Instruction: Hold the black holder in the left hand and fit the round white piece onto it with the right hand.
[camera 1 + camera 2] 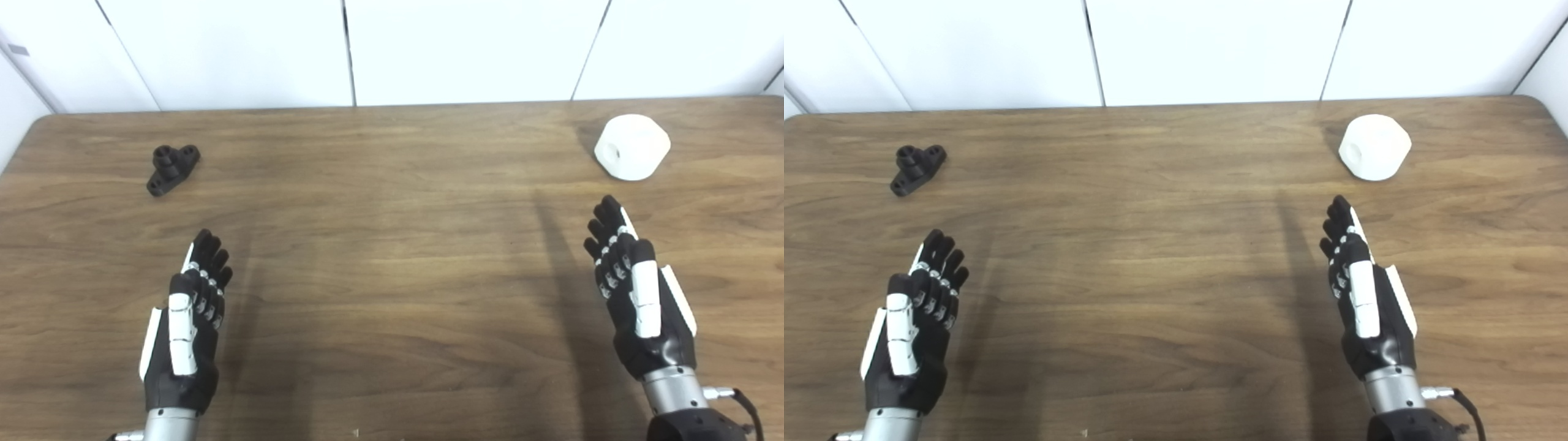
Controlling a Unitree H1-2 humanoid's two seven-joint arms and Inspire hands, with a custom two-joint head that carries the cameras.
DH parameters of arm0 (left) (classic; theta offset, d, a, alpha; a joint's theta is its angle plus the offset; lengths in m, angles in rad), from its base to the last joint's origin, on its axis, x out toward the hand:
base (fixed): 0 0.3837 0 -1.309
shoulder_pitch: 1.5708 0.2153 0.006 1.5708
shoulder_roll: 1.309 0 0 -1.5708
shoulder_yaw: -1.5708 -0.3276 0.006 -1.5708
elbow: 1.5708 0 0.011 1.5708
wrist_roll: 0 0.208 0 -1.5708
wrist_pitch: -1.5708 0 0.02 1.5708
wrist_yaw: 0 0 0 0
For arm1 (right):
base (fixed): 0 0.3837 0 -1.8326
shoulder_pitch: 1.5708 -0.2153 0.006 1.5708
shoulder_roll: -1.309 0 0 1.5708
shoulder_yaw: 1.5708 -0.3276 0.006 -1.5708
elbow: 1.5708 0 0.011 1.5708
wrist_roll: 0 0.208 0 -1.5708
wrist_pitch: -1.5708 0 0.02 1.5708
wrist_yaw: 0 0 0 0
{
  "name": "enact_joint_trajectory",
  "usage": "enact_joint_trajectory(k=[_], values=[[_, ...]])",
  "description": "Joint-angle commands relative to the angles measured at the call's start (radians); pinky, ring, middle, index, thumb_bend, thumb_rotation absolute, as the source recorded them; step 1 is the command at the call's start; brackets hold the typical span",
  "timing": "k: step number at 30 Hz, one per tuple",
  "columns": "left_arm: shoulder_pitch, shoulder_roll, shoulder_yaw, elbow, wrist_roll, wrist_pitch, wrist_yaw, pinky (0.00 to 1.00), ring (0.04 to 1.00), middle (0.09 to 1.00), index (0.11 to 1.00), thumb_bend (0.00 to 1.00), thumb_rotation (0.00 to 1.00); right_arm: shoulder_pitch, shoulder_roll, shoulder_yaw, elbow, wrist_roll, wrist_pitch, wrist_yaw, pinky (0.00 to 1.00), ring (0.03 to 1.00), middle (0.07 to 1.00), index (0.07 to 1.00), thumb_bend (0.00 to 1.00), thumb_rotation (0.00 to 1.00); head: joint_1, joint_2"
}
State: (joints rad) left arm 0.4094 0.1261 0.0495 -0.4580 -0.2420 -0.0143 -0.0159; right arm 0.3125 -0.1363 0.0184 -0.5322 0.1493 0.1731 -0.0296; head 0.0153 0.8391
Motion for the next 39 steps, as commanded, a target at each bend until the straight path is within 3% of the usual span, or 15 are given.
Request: enact_joint_trajectory(k=[1, 15, 18, 19, 22, 26, 33, 39], values=[[0.009, -0.024, -0.002, -0.01, 0.014, -0.044, -0.008, 1.0, 1.0, 1.0, 1.0, 0.59, 1.0, 0.007, 0.042, -0.006, -0.011, 0.002, -0.056, 0.001, 1.0, 1.0, 1.0, 1.0, 0.64, 1.0, 0.0, 0.001], [0.007, -0.038, -0.009, -0.015, 0.072, -0.047, 0.011, 1.0, 1.0, 1.0, 1.0, 0.51, 1.0, 0.01, 0.033, -0.014, 0.003, -0.002, -0.077, 0.003, 1.0, 1.0, 1.0, 0.993, 0.61, 1.0, 0.002, -0.01], [0.012, -0.045, -0.014, -0.01, 0.077, -0.055, 0.014, 1.0, 1.0, 1.0, 1.0, 0.49, 1.0, 0.013, 0.026, -0.019, 0.009, 0.003, -0.086, 0.008, 1.0, 1.0, 1.0, 0.993, 0.6, 1.0, 0.056, -0.04], [0.015, -0.05, -0.018, -0.007, 0.084, -0.059, 0.016, 1.0, 1.0, 1.0, 1.0, 0.48, 1.0, 0.016, 0.022, -0.023, 0.015, 0.007, -0.095, 0.013, 1.0, 1.0, 1.0, 0.994, 0.59, 1.0, 0.119, -0.067], [0.028, -0.068, -0.032, -0.001, 0.118, -0.068, 0.03, 1.0, 1.0, 1.0, 0.999, 0.5, 1.0, 0.026, 0.006, -0.038, 0.04, 0.02, -0.134, 0.029, 1.0, 1.0, 1.0, 0.998, 0.57, 1.0, 0.179, -0.115], [0.047, -0.087, -0.058, 0.017, 0.131, -0.107, 0.037, 1.0, 1.0, 1.0, 0.995, 0.45, 1.0, 0.038, -0.007, -0.06, 0.085, 0.04, -0.188, 0.054, 1.0, 1.0, 1.0, 1.0, 0.59, 1.0, 0.258, -0.187], [0.063, -0.105, -0.104, 0.038, 0.165, -0.136, 0.067, 1.0, 1.0, 1.0, 0.99, 0.43, 1.0, 0.049, -0.019, -0.084, 0.128, 0.04, -0.225, 0.08, 1.0, 1.0, 1.0, 1.0, 0.69, 1.0, 0.328, -0.266], [0.066, -0.113, -0.127, 0.07, 0.203, -0.171, 0.097, 1.0, 1.0, 1.0, 0.985, 0.43, 0.99, 0.049, -0.015, -0.104, 0.168, 0.047, -0.273, 0.088, 1.0, 1.0, 0.996, 0.954, 0.6, 1.0, 0.351, -0.323]])
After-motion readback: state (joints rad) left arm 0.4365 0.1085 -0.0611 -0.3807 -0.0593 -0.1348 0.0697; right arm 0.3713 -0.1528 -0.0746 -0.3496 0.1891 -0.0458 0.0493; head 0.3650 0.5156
